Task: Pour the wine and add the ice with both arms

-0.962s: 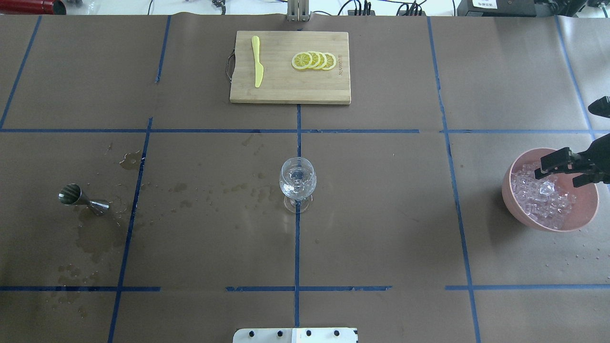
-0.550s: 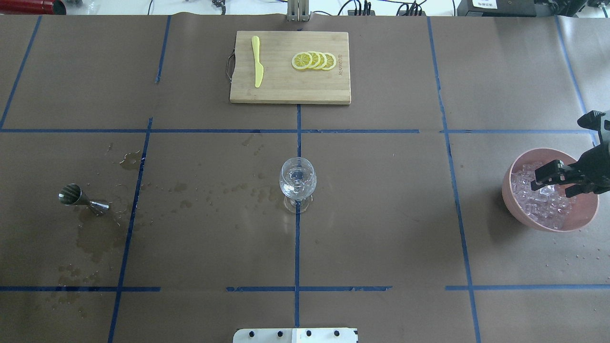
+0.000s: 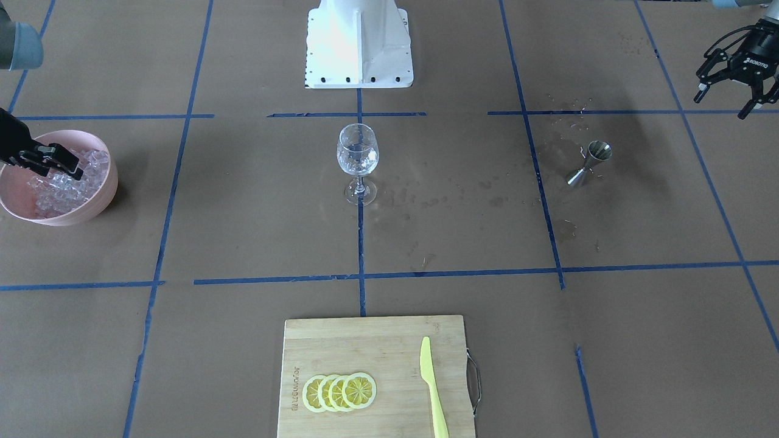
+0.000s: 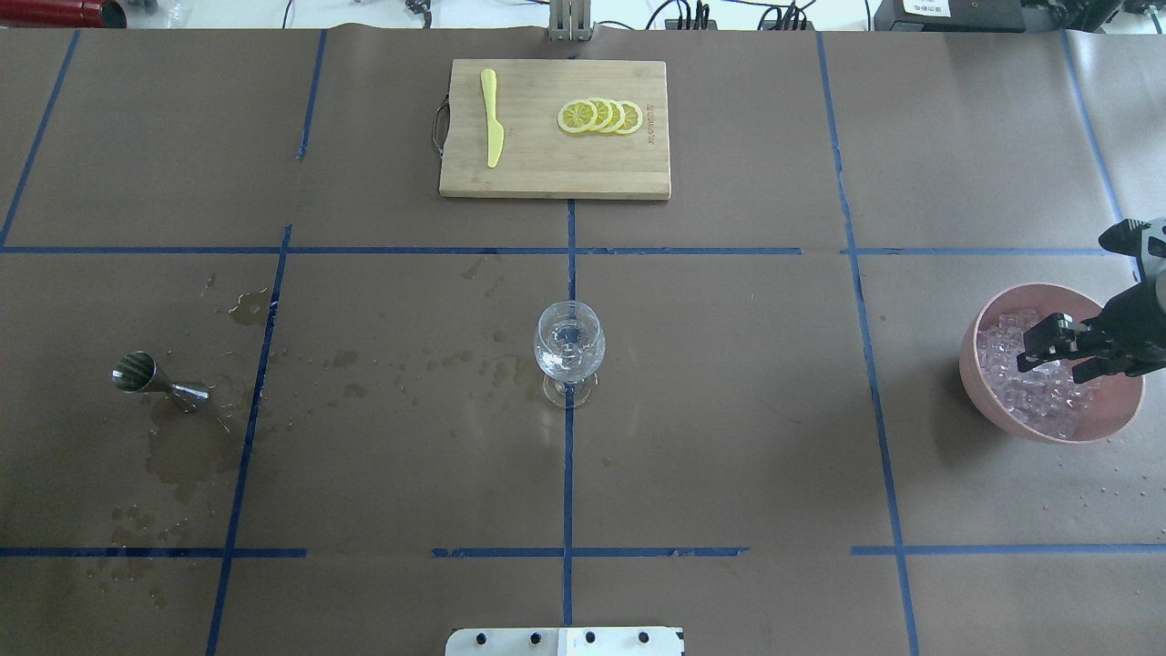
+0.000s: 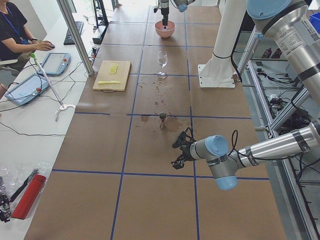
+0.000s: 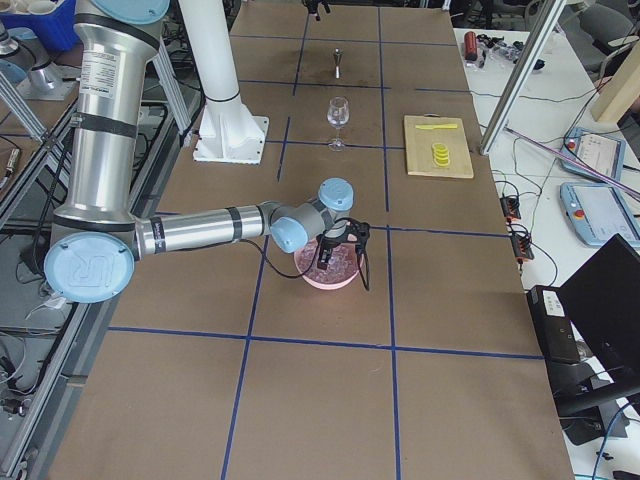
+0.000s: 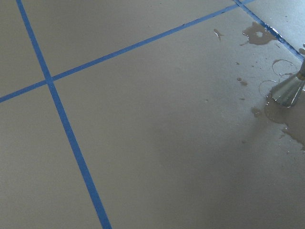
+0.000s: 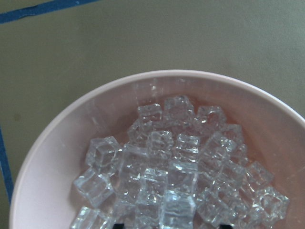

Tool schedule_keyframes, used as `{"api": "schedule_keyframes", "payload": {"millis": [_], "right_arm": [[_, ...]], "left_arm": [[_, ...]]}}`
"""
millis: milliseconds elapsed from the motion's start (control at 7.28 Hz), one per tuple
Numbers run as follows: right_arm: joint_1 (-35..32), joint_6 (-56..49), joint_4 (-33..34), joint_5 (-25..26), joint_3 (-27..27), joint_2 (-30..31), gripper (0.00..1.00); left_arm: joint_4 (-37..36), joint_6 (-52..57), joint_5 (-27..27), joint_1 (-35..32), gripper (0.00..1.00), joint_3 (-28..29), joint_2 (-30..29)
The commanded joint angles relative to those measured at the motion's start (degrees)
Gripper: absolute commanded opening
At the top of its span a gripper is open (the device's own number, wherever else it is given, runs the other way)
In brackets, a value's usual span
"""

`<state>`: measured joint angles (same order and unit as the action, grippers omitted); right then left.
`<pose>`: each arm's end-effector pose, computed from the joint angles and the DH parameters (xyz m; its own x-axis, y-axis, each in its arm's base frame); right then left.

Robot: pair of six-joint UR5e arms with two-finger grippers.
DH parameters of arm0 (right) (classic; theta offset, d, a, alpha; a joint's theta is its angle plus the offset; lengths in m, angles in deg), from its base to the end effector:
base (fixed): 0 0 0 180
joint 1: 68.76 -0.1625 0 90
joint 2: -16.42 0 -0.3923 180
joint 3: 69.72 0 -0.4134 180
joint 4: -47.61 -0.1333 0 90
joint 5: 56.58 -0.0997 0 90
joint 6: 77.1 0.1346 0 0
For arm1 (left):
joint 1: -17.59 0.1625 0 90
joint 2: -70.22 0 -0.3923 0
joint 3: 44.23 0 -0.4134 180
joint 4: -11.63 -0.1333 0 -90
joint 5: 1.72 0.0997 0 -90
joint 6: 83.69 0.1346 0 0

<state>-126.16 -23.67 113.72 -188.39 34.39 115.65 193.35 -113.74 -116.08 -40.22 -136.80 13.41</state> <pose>-0.2244 -0.4318 0.5545 0.6504 0.1928 0.7347 -0.0841 0.9796 -0.1826 0.0921 -0.2924 0.6733 0.6297 0.4798 -0.6109 0.0669 0.7501 0.6580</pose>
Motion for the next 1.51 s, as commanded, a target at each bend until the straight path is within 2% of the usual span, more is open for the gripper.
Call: {"api": "schedule_keyframes", "payload": {"millis": [0,137,275,412,550,825,962,1374], "right_arm": [[-0.1,0.0,0.0,-0.2,-0.2,-0.3,0.00],[-0.2,-0.1,-0.1,-0.3,0.0,-0.2,0.00],[-2.6,-0.3,-0.5,-2.2,5.3,0.5,0.00],[-6.2,0.8,-0.4,-6.3,10.7,0.4,0.00],[-6.9,5.7,-0.7,-8.3,14.3,-0.7,0.00],[-4.5,26.9,-0.5,-7.2,15.3,-13.7,0.00],[-1.6,32.0,-0.5,-5.1,15.3,-17.6,0.00],[10.8,50.4,0.1,5.3,15.3,-30.3,0.00]], "left_arm": [[0.0,0.0,-0.1,-0.5,1.00,-0.1,0.0],[0.1,0.0,-0.2,-0.5,1.00,-0.2,0.0],[0.1,0.0,-0.2,-0.5,1.00,-0.1,0.0],[0.2,0.0,-0.2,-0.8,1.00,-0.2,-0.1],[0.2,0.1,-0.3,-1.5,1.00,-0.5,-0.1],[0.2,0.0,-0.3,-1.5,1.00,-0.4,-0.1],[0.2,0.0,-0.3,-1.6,1.00,-0.5,-0.4],[0.3,-0.1,-0.2,-1.8,1.00,-0.3,-1.1]]}}
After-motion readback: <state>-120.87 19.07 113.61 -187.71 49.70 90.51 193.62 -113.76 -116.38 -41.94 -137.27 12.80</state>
